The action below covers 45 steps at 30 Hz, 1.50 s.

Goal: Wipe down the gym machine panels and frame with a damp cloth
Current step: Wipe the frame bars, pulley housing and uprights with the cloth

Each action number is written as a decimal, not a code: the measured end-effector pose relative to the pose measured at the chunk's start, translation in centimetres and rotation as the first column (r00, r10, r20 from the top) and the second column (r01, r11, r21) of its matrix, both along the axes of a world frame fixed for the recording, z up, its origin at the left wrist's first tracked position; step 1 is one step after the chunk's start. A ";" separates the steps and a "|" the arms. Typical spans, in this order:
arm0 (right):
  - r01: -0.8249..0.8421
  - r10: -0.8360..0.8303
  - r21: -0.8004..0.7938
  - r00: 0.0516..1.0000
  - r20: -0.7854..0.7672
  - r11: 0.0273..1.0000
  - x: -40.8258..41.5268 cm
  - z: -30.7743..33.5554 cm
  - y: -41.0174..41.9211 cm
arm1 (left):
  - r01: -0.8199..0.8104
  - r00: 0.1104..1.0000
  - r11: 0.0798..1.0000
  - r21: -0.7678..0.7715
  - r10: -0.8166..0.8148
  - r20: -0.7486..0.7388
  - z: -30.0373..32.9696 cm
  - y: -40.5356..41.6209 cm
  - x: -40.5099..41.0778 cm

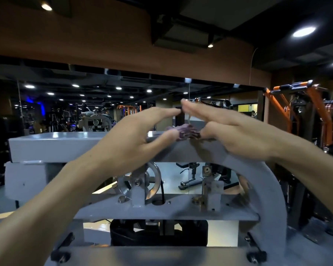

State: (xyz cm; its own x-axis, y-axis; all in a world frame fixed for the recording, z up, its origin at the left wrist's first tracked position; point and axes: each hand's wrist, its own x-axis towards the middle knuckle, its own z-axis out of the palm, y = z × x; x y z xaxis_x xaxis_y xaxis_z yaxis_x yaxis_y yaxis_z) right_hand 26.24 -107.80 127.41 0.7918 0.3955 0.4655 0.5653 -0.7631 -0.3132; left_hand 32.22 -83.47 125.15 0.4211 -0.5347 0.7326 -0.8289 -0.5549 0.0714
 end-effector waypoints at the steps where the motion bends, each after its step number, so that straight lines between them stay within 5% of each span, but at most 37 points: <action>1: 0.001 -0.003 0.050 0.999 0.041 0.999 -0.3 0.1 -1.0 | 0.007 1.000 0.999 0.039 -0.007 0.016 0.2 -0.9 -0.4; 4: 0.058 -0.093 0.245 0.987 0.134 0.968 -0.5 -0.6 -4.2 | -0.073 0.995 0.985 0.157 0.061 0.083 0.2 -3.6 -1.0; 8: 0.179 -0.256 0.382 0.953 0.162 0.907 1.0 -4.8 -7.2 | -0.034 0.986 0.998 0.048 0.025 0.167 -0.5 -4.5 0.0; 13: 0.226 -0.311 0.493 0.946 0.096 0.840 2.9 -8.8 -7.8 | -0.016 1.000 0.997 -0.077 0.017 0.008 -0.6 -2.2 0.8; 21: 0.151 -0.261 0.554 0.957 0.125 0.818 3.2 -9.9 -8.2 | 0.061 0.989 0.998 -0.011 -0.059 0.133 -0.9 -5.9 -0.4; 27: 0.143 -0.253 0.539 0.958 0.135 0.830 3.5 -10.1 -8.5 | -0.114 0.993 0.993 -0.013 0.114 0.030 0.1 -4.1 -0.8; 36: 0.143 -0.266 0.533 0.950 0.162 0.834 3.6 -10.2 -8.9 | 0.027 1.000 0.998 0.055 -0.027 0.011 -0.2 -8.8 -2.2; 41: 0.152 -0.280 0.521 0.944 0.177 0.840 3.6 -10.4 -8.6 | -0.202 0.979 0.979 -0.040 0.201 -0.020 -0.2 -2.8 -1.7; 45: 0.152 -0.291 0.529 0.937 0.191 0.835 3.7 -10.4 -8.6 | -0.337 0.936 0.941 0.026 0.337 -0.096 1.2 -2.7 -0.7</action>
State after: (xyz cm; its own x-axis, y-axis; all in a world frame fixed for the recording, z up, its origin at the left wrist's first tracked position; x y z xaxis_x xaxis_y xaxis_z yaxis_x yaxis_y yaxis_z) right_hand 29.90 -116.40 117.02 0.6562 -0.1182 0.7453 0.5123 -0.6553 -0.5551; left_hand 31.48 -86.22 126.36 0.6467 -0.3554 0.6749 -0.5824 -0.8015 0.1360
